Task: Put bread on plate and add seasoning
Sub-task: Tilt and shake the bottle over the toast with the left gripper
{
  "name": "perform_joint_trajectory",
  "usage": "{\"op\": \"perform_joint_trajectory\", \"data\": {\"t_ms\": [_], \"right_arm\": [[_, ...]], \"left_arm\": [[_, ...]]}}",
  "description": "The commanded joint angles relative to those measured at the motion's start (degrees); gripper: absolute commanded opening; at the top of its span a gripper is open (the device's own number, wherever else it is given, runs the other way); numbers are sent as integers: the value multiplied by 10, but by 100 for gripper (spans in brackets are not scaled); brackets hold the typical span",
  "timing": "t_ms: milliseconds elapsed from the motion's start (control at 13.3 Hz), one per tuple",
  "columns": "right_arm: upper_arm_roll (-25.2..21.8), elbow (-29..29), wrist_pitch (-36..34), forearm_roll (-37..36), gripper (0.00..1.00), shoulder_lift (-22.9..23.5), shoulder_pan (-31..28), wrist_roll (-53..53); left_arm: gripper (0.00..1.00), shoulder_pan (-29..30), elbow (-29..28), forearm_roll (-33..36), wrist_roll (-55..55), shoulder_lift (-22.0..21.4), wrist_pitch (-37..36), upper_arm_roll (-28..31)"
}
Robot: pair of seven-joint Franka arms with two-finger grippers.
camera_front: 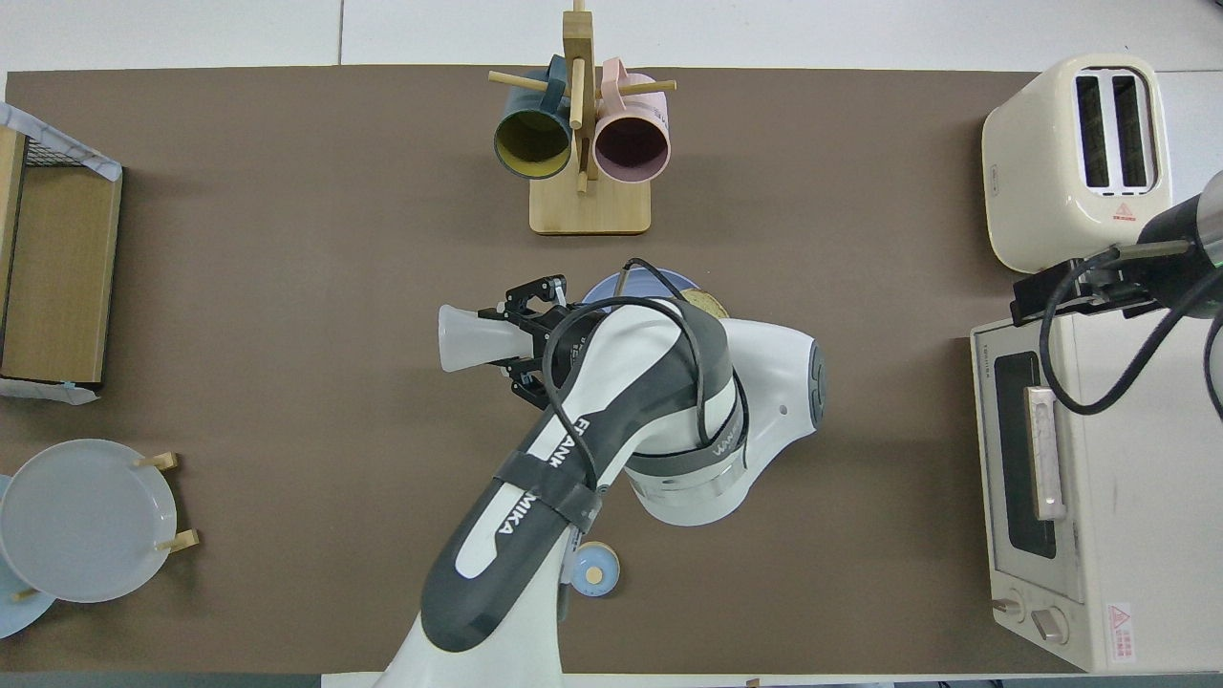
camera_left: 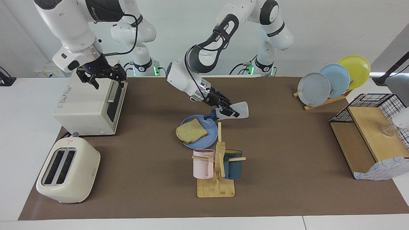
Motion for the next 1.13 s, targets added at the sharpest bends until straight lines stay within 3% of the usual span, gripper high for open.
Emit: {"op": "perform_joint_trajectory", "data": {"t_ms": [0,376,751,1052], "right_arm": [[-5,-17,17,-5,100,-10,0,-17],[-8,-18,15,-4,100,-12,-1,-16],[-7,-19,14,-4,100,-15,-1,-20],[-7,-19,9,-4,100,-15,-2,-22]], "left_arm": [[0,-23,149,43,8,156,-87,47],[0,-31,142,171,11,168,-73,47],[0,-47,136,189,11,174,-43,47],[0,-48,107,269,13,182,-13,46]]}}
